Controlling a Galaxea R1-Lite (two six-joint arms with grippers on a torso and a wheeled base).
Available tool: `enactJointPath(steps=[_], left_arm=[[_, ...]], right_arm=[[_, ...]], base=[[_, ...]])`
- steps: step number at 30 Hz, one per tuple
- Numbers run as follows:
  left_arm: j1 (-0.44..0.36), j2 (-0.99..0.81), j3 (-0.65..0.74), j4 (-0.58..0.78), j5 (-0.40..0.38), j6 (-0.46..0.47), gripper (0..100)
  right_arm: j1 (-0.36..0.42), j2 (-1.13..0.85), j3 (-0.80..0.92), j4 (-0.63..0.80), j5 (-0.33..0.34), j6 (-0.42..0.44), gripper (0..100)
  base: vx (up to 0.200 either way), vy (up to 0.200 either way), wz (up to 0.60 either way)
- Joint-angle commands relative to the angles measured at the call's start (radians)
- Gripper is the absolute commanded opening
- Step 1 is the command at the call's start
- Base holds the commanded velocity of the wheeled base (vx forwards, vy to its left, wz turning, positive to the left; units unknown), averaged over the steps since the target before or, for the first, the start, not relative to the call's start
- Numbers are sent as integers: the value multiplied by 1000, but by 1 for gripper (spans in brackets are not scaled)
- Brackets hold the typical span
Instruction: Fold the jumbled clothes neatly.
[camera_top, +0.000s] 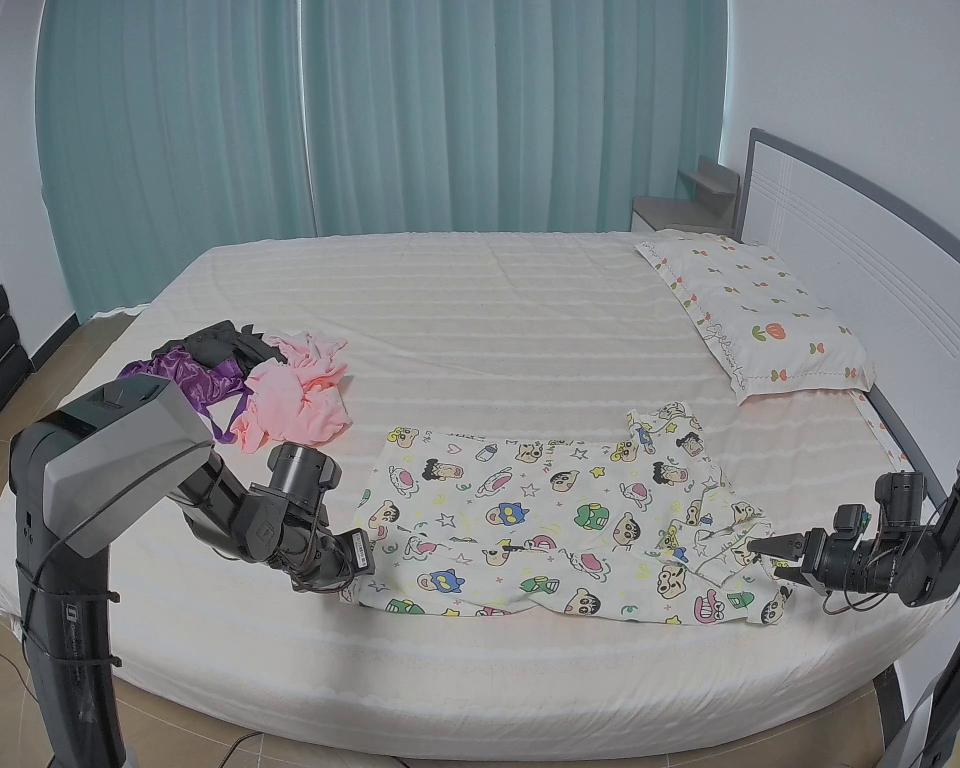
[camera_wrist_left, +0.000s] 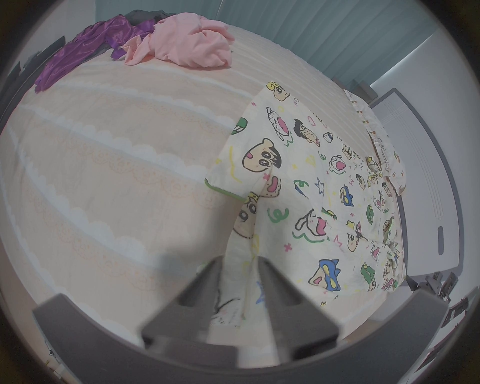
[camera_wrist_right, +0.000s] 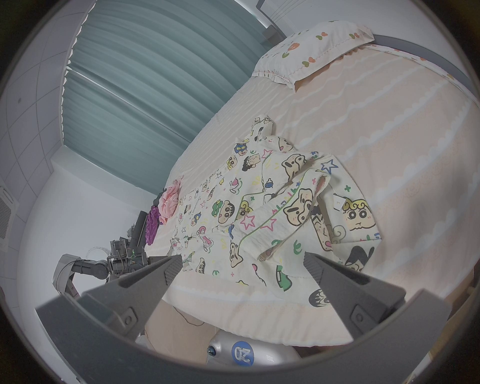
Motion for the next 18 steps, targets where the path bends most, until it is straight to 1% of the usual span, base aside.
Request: enactJointPath(steps=[1, 4, 6, 9, 14, 18], left_arm=[[2, -7, -1, -36, -4, -5, 100], [2, -13, 0, -71, -8, -19, 100], [-2, -23, -7, -128, -14, -47, 100], [-7, -10, -30, -180, -14, -48, 100], [-21, 45, -98, -188, -14, -50, 100], [-33, 65, -115, -188, -14, -48, 100]], right_arm=[[5, 1, 4, -1, 2, -3, 100], [9, 1, 4, -1, 0, -3, 100], [11, 1, 4, -1, 0, -3, 100], [11, 0, 6, -1, 0, -3, 100], [14, 0, 11, -1, 0, -3, 100], [14, 0, 9, -1, 0, -3, 100]], base=[[0, 0, 0], [0, 0, 0], [0, 0, 0], [0, 0, 0], [0, 0, 0], [0, 0, 0]])
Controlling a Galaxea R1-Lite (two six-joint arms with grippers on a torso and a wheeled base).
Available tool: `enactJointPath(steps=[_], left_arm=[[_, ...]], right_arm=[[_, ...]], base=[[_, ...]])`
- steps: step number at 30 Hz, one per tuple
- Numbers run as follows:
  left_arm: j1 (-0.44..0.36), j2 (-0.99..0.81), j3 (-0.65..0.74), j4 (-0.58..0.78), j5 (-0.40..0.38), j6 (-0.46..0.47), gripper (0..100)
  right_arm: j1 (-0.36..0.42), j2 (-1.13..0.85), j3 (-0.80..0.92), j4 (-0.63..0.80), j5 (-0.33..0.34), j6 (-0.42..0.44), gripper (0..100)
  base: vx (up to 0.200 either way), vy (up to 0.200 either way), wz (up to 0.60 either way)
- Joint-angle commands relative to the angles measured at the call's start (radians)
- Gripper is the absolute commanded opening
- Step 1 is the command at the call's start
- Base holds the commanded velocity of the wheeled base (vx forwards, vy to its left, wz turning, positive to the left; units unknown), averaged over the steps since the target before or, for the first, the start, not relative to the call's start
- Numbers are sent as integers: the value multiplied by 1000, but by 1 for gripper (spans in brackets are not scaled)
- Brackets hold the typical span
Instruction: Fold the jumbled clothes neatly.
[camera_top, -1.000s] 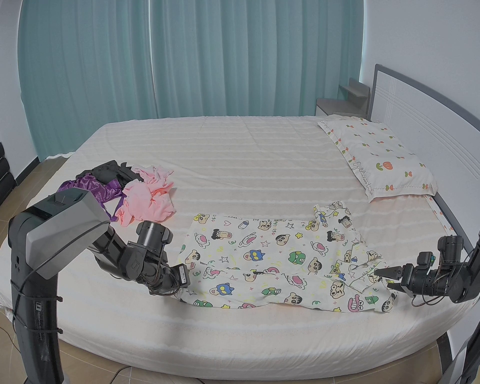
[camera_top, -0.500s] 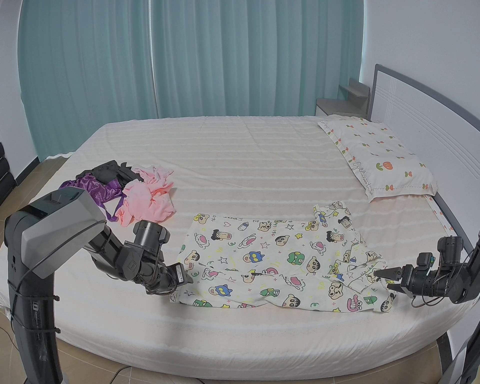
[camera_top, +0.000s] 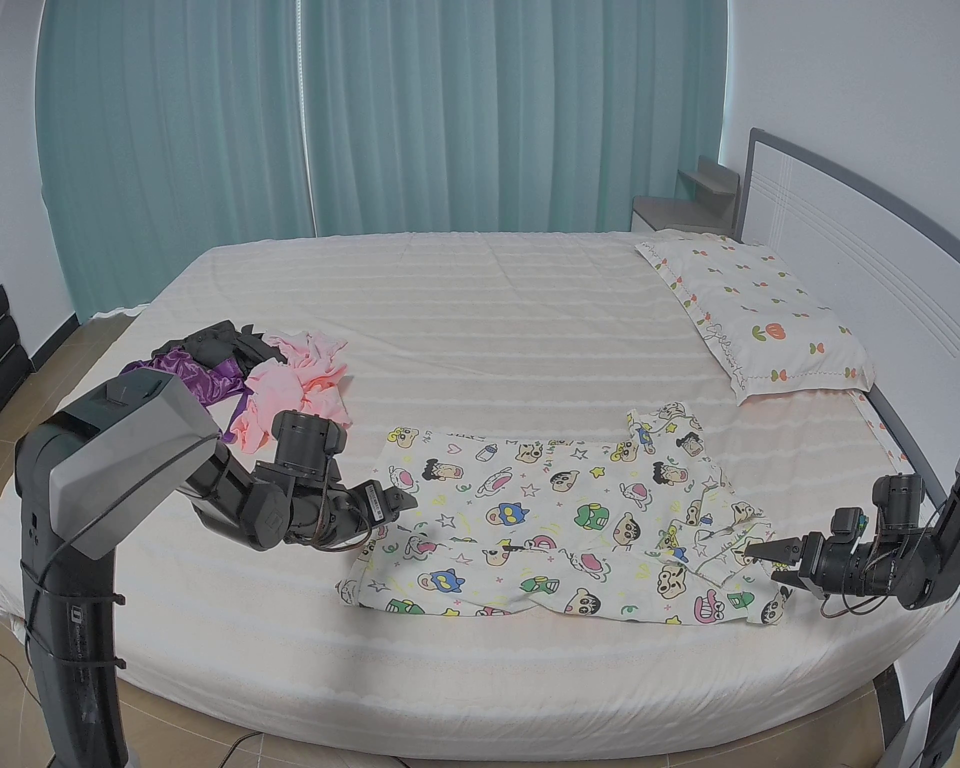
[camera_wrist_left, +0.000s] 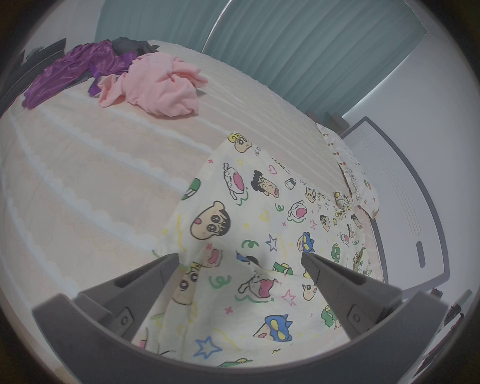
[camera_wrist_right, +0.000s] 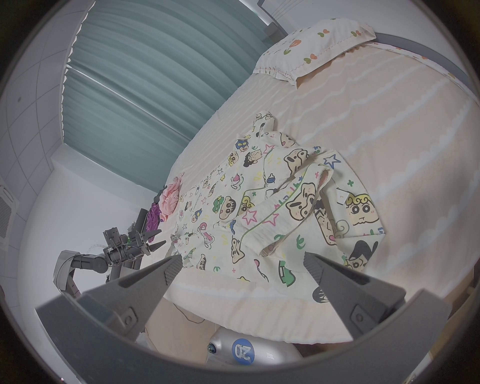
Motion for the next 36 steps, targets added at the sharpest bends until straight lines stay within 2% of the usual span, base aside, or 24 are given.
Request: enactJointPath(steps=[1, 21, 22, 36], left_arm=[[-10, 43, -26, -1, 0, 1, 0], [7, 79, -59, 6, 9, 4, 0], [7, 79, -59, 6, 9, 4, 100], [-9, 89, -86, 4, 7, -1, 100]], right_arm=[[1, 0, 0, 0, 0, 0, 100], [7, 0, 8, -3, 0, 0, 100], [7, 0, 8, -5, 0, 0, 100], [7, 1, 15, -15, -1, 0, 100]], base=[[0, 0, 0], [0, 0, 0], [0, 0, 0], [0, 0, 0]])
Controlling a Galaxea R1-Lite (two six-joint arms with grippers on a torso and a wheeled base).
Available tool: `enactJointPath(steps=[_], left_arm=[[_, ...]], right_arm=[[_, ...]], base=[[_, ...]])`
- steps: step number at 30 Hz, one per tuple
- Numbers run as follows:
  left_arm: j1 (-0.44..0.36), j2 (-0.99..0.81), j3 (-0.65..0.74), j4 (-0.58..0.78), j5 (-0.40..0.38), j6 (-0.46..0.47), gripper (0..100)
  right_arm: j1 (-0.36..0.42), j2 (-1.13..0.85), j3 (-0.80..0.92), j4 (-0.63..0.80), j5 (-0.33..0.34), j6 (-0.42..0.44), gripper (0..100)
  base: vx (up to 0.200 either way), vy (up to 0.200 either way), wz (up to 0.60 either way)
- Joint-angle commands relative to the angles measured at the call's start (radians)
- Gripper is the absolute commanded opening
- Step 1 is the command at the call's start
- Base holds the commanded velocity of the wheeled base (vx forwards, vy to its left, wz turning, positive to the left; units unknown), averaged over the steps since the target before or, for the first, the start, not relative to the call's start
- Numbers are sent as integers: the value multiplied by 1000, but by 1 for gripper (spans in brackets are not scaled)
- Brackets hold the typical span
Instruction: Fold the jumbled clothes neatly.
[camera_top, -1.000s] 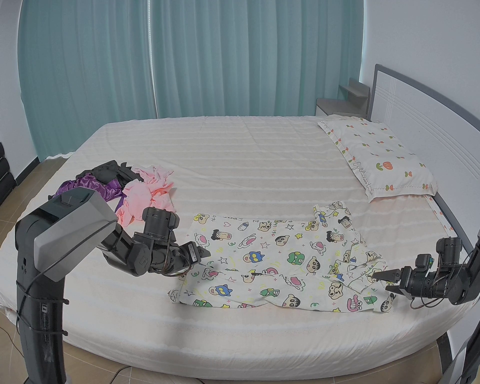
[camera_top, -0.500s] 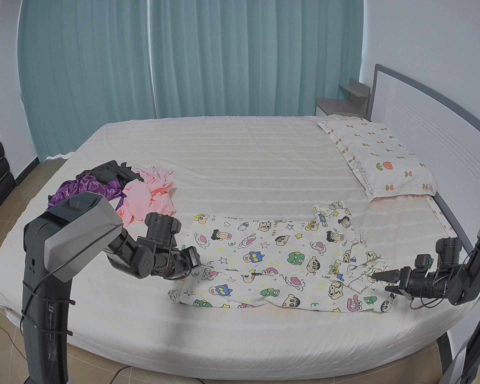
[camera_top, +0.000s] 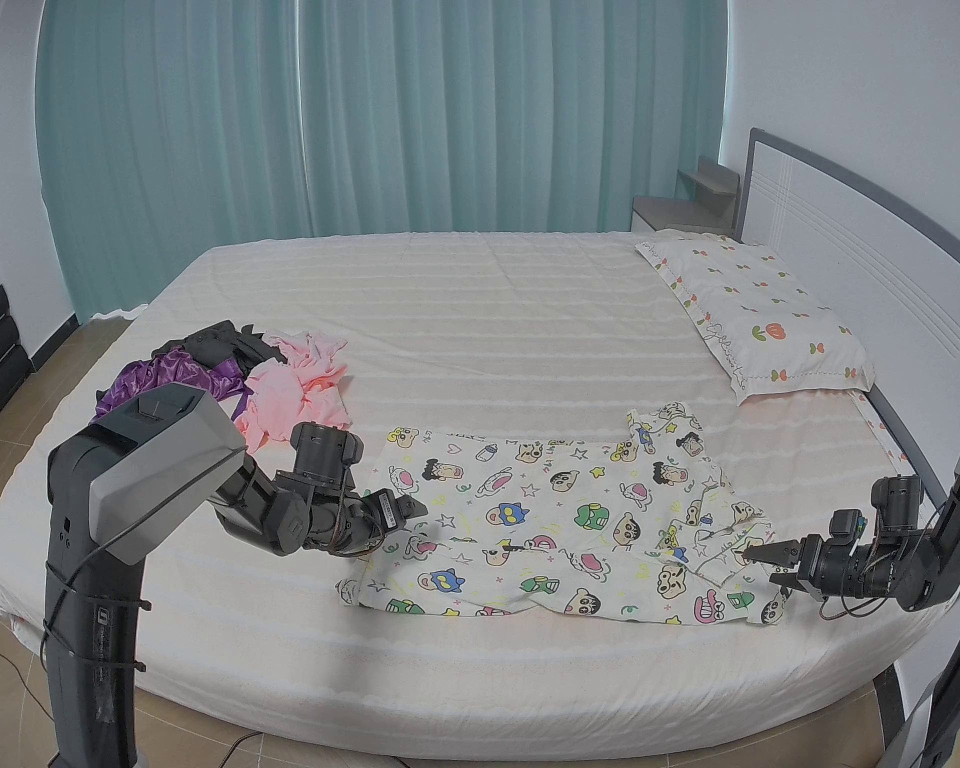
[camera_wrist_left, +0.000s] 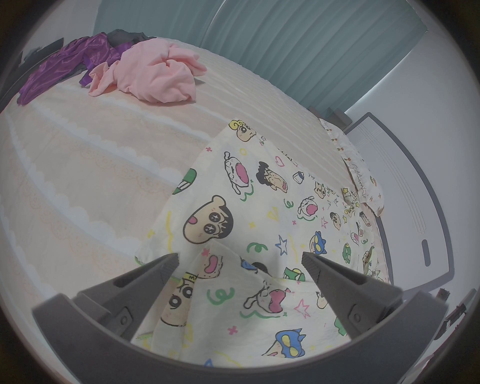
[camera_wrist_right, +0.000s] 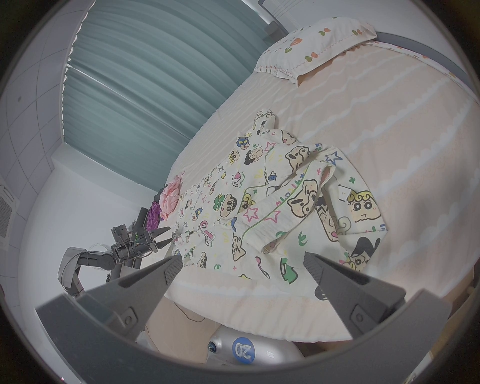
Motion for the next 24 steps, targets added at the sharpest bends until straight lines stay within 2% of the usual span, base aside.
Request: enactJointPath(steps=[1, 13, 24], left_arm=[[-5, 5, -12, 3, 0, -2, 0], [13, 42, -8, 31, 15, 8, 0], [24, -33, 48, 75, 58, 6, 0]], right_arm=[[0, 1, 4, -6, -1, 0, 100], [0, 0, 10, -19, 1, 0, 100], [-2, 1, 13, -19, 1, 0, 100]], base=[[0, 0, 0], [0, 0, 0], [0, 0, 0]])
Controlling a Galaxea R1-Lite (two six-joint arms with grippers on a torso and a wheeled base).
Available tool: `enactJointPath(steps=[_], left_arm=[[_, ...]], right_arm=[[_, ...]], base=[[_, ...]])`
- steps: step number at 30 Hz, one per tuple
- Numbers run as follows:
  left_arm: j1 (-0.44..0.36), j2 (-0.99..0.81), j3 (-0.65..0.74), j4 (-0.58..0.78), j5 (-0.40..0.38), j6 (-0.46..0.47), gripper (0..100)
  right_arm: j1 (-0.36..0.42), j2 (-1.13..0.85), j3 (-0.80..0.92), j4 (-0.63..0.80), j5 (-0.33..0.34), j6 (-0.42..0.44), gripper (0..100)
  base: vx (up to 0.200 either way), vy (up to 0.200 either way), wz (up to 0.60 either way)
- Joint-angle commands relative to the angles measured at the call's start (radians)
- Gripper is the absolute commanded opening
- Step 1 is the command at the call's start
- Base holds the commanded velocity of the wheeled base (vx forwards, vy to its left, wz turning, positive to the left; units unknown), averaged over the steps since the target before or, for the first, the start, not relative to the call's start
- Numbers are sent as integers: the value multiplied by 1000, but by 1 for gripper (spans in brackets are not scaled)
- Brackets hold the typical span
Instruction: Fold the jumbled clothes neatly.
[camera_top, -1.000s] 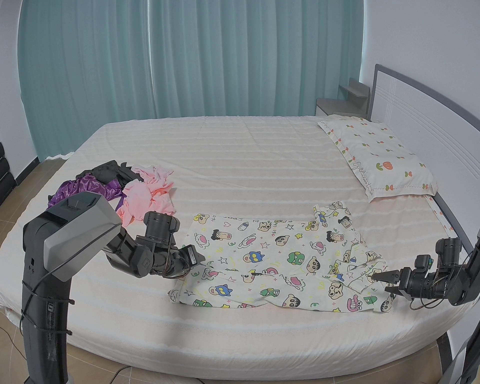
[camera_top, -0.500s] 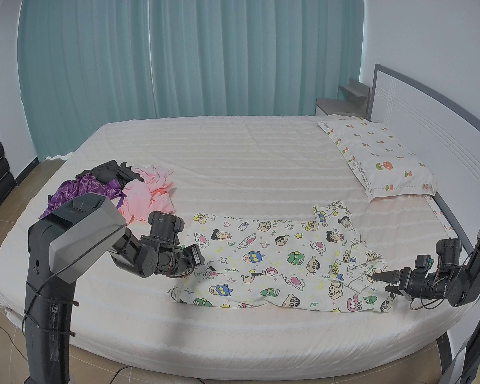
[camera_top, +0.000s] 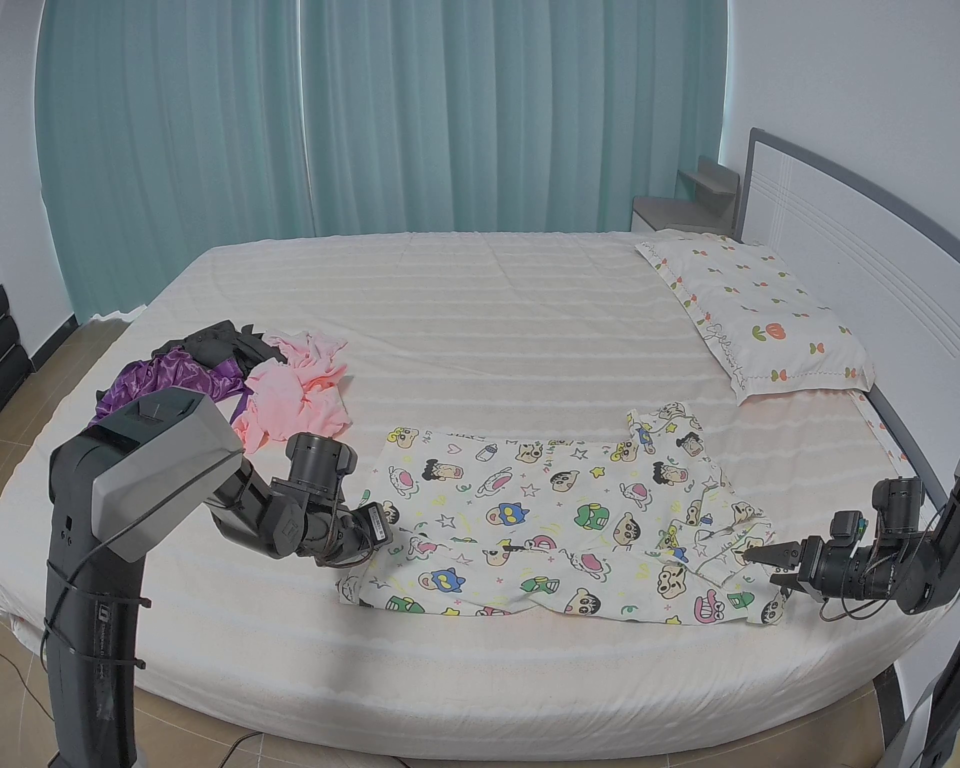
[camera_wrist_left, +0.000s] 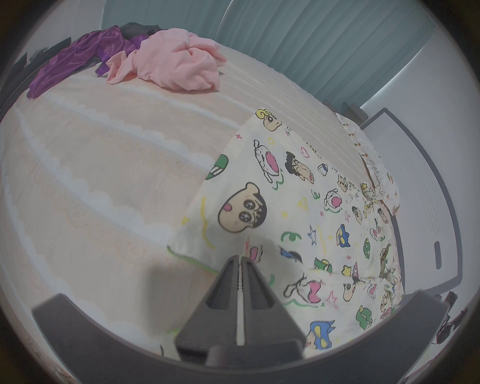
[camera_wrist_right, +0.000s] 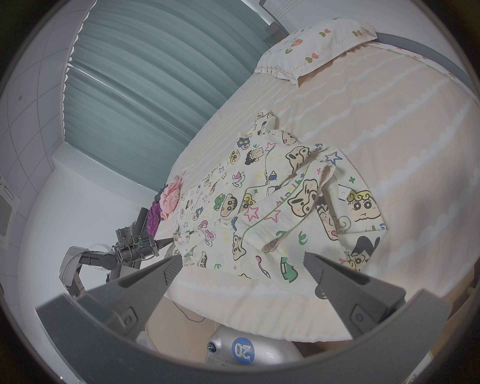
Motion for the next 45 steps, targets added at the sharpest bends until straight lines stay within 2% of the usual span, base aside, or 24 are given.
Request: enactJointPath(steps=[1, 14, 15, 20, 23, 33, 34, 45], left_arm=[[2, -43, 14, 24, 21, -2, 0], [7, -66, 11, 37, 28, -2, 0], [4, -66, 9, 37, 28, 0, 100], [-2, -55, -18, 35, 7, -11, 100], [-10, -37, -38, 35, -31, -49, 100], [-34, 35, -90, 32, -34, -94, 100], [-34, 35, -90, 32, -34, -94, 0], [-33, 38, -93, 69, -22, -86, 0]], right_arm=[[-1, 1, 4, 0, 0, 0, 100], [-1, -2, 13, -2, 0, -2, 100], [-1, -2, 13, -2, 0, -2, 100], [1, 0, 16, -2, 0, -2, 100], [2, 0, 19, -2, 2, -3, 100], [2, 6, 19, -2, 2, -16, 100], [2, 6, 19, -2, 2, -16, 100], [2, 7, 21, -2, 0, -17, 100]], base=[[0, 0, 0], [0, 0, 0], [0, 0, 0], [0, 0, 0], [0, 0, 0], [0, 0, 0], [0, 0, 0], [0, 0, 0]])
